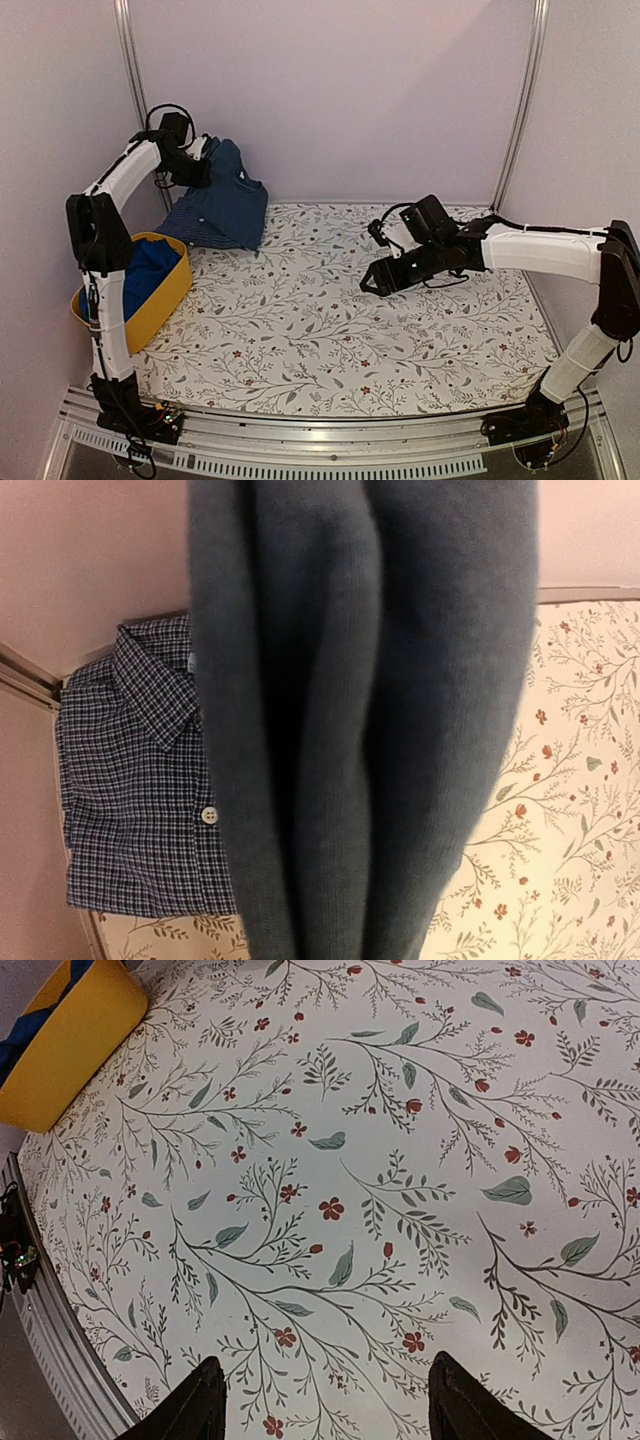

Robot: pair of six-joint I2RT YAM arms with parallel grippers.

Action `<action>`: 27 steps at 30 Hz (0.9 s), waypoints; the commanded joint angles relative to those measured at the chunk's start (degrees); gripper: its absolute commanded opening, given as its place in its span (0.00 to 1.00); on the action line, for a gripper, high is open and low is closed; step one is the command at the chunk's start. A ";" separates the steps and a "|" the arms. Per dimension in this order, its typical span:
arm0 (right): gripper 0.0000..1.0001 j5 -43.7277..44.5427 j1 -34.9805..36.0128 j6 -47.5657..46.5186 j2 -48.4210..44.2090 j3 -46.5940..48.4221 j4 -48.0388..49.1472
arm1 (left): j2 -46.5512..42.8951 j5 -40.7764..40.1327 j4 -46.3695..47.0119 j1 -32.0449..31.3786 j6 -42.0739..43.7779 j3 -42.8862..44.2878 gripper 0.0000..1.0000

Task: Fold and stack the mixed laundry pile
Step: Place the square-folded T-shirt at the corner of the board.

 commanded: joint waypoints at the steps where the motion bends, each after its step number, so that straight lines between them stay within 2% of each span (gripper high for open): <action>1: 0.68 -0.41 -0.20 -0.23 1.73 2.54 -0.93 | 4.45 0.75 2.28 3.41 1.30 2.75 0.00; 14: 0.67 -0.55 -0.23 -0.38 3.84 4.59 -3.27 | 14.57 -2.98 5.20 8.80 3.83 7.83 0.02; 27: 0.67 -0.17 -0.23 -2.30 5.26 7.16 -5.94 | 16.58 -11.02 7.15 10.02 5.14 6.11 0.02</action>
